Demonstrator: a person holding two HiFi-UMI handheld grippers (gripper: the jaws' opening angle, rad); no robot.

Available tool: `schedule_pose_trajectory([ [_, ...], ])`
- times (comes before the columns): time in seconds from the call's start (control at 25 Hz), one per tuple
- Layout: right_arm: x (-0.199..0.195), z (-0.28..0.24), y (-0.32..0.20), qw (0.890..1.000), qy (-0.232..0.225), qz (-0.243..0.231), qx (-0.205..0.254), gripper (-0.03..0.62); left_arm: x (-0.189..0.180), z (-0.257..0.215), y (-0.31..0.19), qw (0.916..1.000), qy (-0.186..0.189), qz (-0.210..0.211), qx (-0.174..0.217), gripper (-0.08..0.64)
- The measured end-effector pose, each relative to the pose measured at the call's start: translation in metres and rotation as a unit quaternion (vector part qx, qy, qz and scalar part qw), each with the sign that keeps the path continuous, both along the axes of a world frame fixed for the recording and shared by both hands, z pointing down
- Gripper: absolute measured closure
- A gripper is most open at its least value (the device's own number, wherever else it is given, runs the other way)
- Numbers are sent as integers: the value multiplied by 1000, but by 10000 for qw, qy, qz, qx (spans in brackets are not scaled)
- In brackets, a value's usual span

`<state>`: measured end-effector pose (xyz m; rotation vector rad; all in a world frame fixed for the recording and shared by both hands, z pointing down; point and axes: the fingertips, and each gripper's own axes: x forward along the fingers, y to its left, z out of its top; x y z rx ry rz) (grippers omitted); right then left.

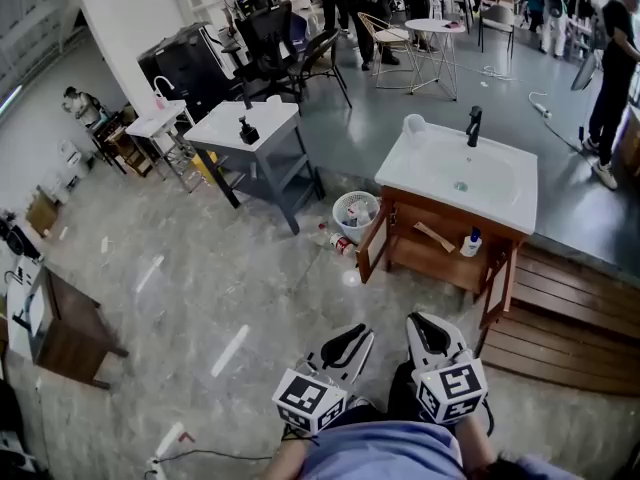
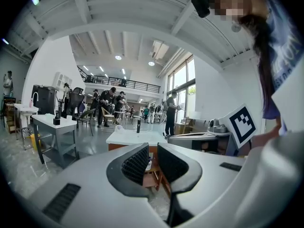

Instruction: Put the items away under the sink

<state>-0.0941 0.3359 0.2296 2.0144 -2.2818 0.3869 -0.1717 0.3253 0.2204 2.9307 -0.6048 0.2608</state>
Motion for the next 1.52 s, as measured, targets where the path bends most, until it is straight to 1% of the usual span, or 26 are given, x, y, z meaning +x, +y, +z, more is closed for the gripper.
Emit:
schedule_pose_trajectory([
  [0.28, 8, 11, -12, 9998, -11, -12, -213, 561, 5, 12, -14, 9998, -6, -68, -195, 508],
  [0.6, 35, 19, -37, 9991, 24, 20, -430, 561, 28, 19, -46, 9992, 22, -127, -388, 508],
  [0.96, 85, 23, -91, 9982, 58, 55, -597, 561, 69, 25, -111, 9982, 56, -255, -548, 508],
  [1.24, 136, 23, -153, 9978, 84, -43, -657, 561, 115, 22, -171, 9976, 73, -373, -578, 508],
  [1.52, 181, 26, -205, 9977, 12, -282, -615, 561, 156, 26, -212, 9962, -14, -646, -582, 508],
])
